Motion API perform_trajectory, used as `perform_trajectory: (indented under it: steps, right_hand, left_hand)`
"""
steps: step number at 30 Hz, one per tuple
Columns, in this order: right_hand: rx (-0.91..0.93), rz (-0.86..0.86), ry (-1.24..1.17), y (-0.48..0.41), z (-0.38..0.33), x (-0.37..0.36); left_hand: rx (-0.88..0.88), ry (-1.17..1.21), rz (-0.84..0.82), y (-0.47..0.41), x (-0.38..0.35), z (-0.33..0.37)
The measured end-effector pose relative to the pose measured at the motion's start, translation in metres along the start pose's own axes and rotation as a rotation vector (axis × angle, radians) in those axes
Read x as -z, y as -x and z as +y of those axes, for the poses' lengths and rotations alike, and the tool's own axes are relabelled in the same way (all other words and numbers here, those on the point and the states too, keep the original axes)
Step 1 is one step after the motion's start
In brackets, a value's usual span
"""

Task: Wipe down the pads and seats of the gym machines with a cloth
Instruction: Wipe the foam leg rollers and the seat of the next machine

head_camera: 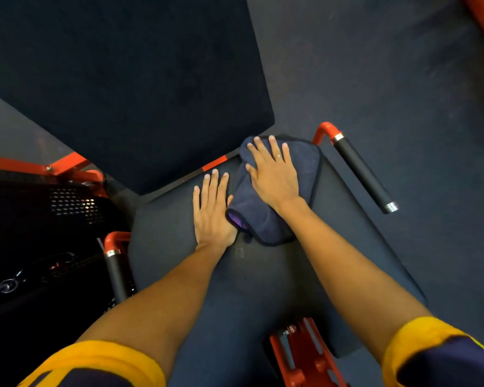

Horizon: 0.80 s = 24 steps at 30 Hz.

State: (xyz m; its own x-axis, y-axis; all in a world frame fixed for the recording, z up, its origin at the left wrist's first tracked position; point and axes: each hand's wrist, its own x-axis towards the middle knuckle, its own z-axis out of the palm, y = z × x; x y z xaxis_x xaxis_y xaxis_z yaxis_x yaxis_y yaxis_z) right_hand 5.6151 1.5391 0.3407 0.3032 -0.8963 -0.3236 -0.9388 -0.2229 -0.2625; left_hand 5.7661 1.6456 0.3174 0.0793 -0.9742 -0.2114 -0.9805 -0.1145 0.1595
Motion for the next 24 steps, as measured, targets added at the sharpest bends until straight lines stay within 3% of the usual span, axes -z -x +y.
perform_trajectory:
  steps: [4, 7, 11, 14, 21, 24]
  right_hand:
    - [0.195, -0.009, 0.013, 0.064, -0.003, -0.01]
    - [0.2, -0.026, 0.046, 0.119, -0.001, -0.019]
    - [0.118, -0.008, -0.021, 0.071, -0.005, -0.01]
    - [0.057, -0.055, -0.05, 0.024, -0.011, -0.001]
    - [0.198, -0.066, 0.003, 0.112, -0.001, -0.013]
    - [0.186, -0.09, -0.005, 0.097, 0.008, -0.005]
  left_hand:
    - [0.037, 0.047, 0.043, -0.001, 0.001, 0.0]
    - [0.04, 0.124, 0.047, 0.0, 0.005, 0.005]
    - [0.069, 0.105, 0.05, -0.003, 0.004, 0.004]
    - [0.027, 0.017, -0.042, -0.006, 0.005, 0.003]
    - [0.058, 0.123, 0.025, -0.001, 0.008, 0.005]
    - [0.066, 0.142, 0.03, 0.0, 0.011, 0.008]
